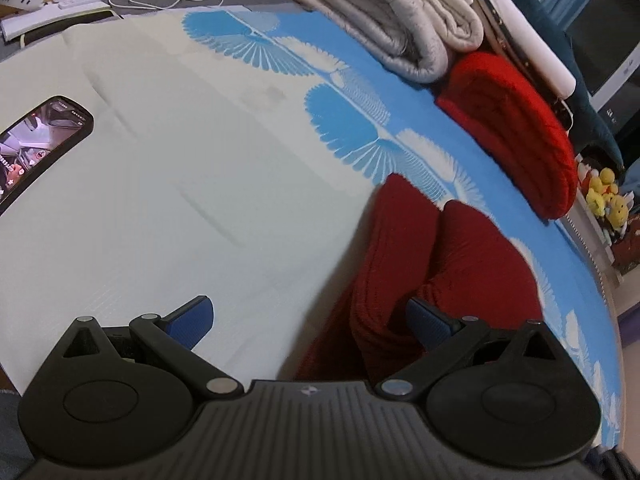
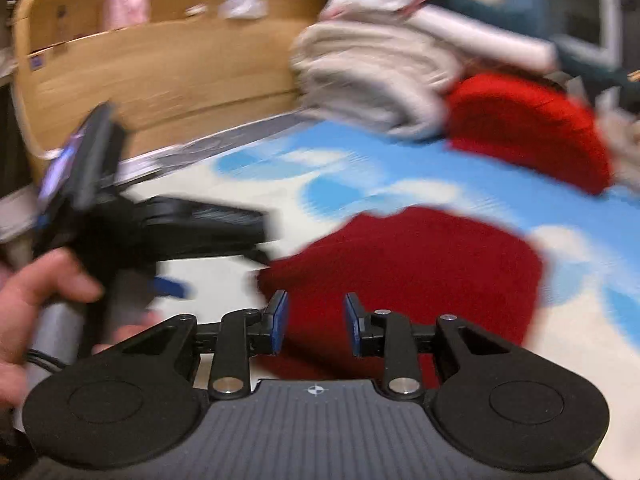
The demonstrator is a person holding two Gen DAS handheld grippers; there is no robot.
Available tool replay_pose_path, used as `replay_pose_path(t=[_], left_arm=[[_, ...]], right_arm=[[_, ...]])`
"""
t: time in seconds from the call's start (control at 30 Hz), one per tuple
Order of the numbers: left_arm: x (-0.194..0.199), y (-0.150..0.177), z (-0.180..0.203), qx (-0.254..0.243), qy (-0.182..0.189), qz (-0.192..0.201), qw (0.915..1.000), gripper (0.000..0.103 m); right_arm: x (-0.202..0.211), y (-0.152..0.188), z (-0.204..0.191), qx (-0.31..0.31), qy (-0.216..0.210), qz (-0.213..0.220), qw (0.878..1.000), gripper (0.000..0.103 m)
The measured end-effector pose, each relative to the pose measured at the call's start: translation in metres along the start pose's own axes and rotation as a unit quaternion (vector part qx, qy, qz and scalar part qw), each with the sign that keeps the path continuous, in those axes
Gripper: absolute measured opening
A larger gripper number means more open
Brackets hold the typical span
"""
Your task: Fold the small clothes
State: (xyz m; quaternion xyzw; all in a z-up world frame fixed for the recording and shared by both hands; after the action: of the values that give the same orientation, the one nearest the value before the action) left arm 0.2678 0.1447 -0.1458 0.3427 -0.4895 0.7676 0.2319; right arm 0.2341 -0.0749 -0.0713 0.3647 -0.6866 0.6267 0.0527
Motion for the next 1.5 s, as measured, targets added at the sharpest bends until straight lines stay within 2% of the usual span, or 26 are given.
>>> replay_pose_path(t=[0.07, 0.13, 0.2, 0.27, 0.3, 0.37, 0.43, 0.53, 0.6, 0.63, 0.7, 0.77, 0.87, 0.93, 1.0, 1.1, 1.23, 1.5], left_arm=[[0.005, -0.003, 0.0, 0.013, 0.004, 0.01, 0.9999, 0.103], [0.011, -0.007, 0.0, 0.024, 0.014, 0.025, 0.9993, 0.103], [0.014, -0.01, 0.003, 0.026, 0.03, 0.028, 0.9988, 0.103], [0.007, -0.007, 0.01, 0.019, 0.053, 0.006, 0.9984, 0.103], [0.003, -0.003, 0.014, 0.012, 0.056, -0.006, 0.9984, 0.103], [-0.012, 0.007, 0.02, -0.015, 0.034, -0.037, 0.9986, 0.103], [-0.032, 0.021, 0.022, -0.038, -0.004, -0.08, 0.996, 0.103], [-0.043, 0.032, 0.015, -0.003, 0.003, -0.098, 0.9952, 0.103], [-0.041, 0.031, 0.014, -0.004, 0.006, -0.098, 0.9951, 0.103], [-0.04, 0.032, 0.014, 0.0, 0.008, -0.098, 0.9951, 0.103], [-0.039, 0.036, 0.011, 0.017, 0.014, -0.1, 0.9948, 0.103], [-0.032, 0.042, 0.009, 0.031, 0.027, -0.101, 0.994, 0.103], [-0.019, 0.049, 0.013, 0.002, 0.056, -0.114, 0.9919, 0.103], [-0.009, 0.053, 0.017, -0.027, 0.041, -0.103, 0.9934, 0.103], [0.0, 0.052, 0.022, -0.068, 0.003, -0.084, 0.9942, 0.103], [0.011, 0.053, 0.03, -0.116, -0.033, -0.061, 0.9908, 0.103], [0.011, 0.059, 0.039, -0.146, -0.04, -0.06, 0.9866, 0.103], [0.004, 0.06, 0.043, -0.144, -0.039, -0.067, 0.9865, 0.103]], right_arm=[[0.003, 0.0, 0.022, 0.008, 0.047, 0.007, 0.999, 0.032], [-0.006, 0.009, 0.041, -0.002, 0.07, -0.008, 0.998, 0.033], [-0.027, 0.032, 0.048, -0.002, 0.053, -0.068, 0.996, 0.034], [-0.04, 0.06, 0.043, -0.001, 0.012, -0.122, 0.992, 0.037], [-0.043, 0.07, 0.041, 0.003, 0.006, -0.13, 0.992, 0.038], [-0.041, 0.074, 0.039, 0.014, 0.008, -0.117, 0.993, 0.039], [-0.04, 0.07, 0.043, -0.008, -0.002, -0.118, 0.993, 0.039], [-0.029, 0.056, 0.058, -0.08, -0.032, -0.118, 0.989, 0.038], [-0.013, 0.049, 0.071, -0.14, -0.047, -0.115, 0.982, 0.037], [-0.001, 0.048, 0.082, -0.166, -0.049, -0.114, 0.978, 0.042], [0.016, 0.044, 0.098, -0.193, -0.039, -0.107, 0.975, 0.062], [0.034, 0.048, 0.109, -0.189, -0.023, -0.1, 0.977, 0.074], [0.056, 0.056, 0.116, -0.165, -0.017, -0.094, 0.982, 0.084], [0.062, 0.063, 0.123, -0.157, -0.014, -0.092, 0.983, 0.085], [0.062, 0.069, 0.133, -0.158, -0.005, -0.099, 0.982, 0.085], [0.056, 0.07, 0.141, -0.15, 0.006, -0.102, 0.983, 0.085], [0.05, 0.067, 0.142, -0.135, 0.003, -0.104, 0.985, 0.085], [0.048, 0.066, 0.141, -0.127, -0.005, -0.107, 0.986, 0.085]])
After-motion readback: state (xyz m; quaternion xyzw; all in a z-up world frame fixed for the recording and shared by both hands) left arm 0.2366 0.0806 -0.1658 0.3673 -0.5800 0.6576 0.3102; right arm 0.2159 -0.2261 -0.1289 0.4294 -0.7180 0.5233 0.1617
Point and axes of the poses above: each gripper's, at about its wrist camera, not at the fingertips, and x roughly against the way its jaws point, z to its right, y to its underside, the point moved 7 cm from there along -x, roughly the way its jaws point, and after that the axes turned 12 degrees about -x, right-handed, at the moved point
